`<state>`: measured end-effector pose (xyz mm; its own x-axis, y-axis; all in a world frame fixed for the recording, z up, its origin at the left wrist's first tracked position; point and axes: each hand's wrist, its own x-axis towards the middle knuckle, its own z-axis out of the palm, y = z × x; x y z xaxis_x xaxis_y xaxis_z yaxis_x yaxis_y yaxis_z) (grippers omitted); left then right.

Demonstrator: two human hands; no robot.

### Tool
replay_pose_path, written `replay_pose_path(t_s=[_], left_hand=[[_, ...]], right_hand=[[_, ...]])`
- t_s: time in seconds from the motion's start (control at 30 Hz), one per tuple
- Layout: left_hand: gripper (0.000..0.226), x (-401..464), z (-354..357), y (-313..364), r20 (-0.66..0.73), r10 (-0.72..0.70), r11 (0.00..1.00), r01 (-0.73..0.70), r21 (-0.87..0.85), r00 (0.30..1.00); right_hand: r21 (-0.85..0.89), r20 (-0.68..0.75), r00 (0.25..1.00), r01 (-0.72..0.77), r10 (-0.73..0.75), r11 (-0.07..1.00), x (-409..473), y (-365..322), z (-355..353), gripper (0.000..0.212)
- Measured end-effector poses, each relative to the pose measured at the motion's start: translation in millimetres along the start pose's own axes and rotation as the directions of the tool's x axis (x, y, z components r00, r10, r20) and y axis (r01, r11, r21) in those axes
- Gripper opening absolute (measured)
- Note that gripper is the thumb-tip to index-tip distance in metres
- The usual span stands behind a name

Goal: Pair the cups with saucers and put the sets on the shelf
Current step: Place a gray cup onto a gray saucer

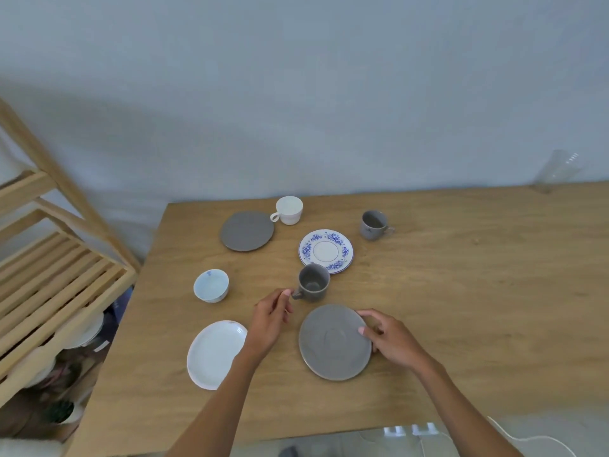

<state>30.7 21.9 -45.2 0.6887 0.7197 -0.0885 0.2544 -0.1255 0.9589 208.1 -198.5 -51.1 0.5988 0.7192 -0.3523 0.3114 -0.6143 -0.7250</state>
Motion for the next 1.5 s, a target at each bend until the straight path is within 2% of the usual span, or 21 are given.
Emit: replay_pose_path(t_s=[0.13,0.33,0.67,0.9,1.07,1.5], left_hand=[[0.026,8.1,1.4,-6.2,0.042,-0.044,0.997,0.047,-0.068,0.998],[0.026,20.0,1.7,-11.0,0.115,-0.095,0.994,0.101,-0.048,0.989],[0.026,11.1,9.4,-8.6,0.215,-0.082,0.989,0.106,-0.101,0.973],[0.009,-6.2,24.8,-11.7,0.055,-0.094,0.991,0.099,-0.088,0.994],[0.008,-8.7,26.7,-9.7,-0.106,-0.098,0.993,0.09,-0.076,0.989],[0.014,-30.6,7.5,5.4,-0.267,-0.062,0.998,0.057,-0.026,0.962]], right_hand=[[0.054,-0.054,0.997,-0.045,0.048,0.997,-5.2,3.0,8.8,0.033],[0.089,-0.156,0.984,-0.066,0.08,0.994,-15.4,3.0,21.3,0.032],[0.191,-0.135,0.985,-0.075,0.102,0.979,-16.2,6.0,19.2,0.032],[0.232,-0.096,0.99,-0.082,0.107,0.969,-10.6,7.5,13.1,0.031],[0.225,-0.076,0.992,-0.083,0.102,0.971,-3.9,11.2,10.8,0.031],[0.225,-0.073,0.996,-0.037,0.055,0.974,19.2,-1.0,1.0,0.029]])
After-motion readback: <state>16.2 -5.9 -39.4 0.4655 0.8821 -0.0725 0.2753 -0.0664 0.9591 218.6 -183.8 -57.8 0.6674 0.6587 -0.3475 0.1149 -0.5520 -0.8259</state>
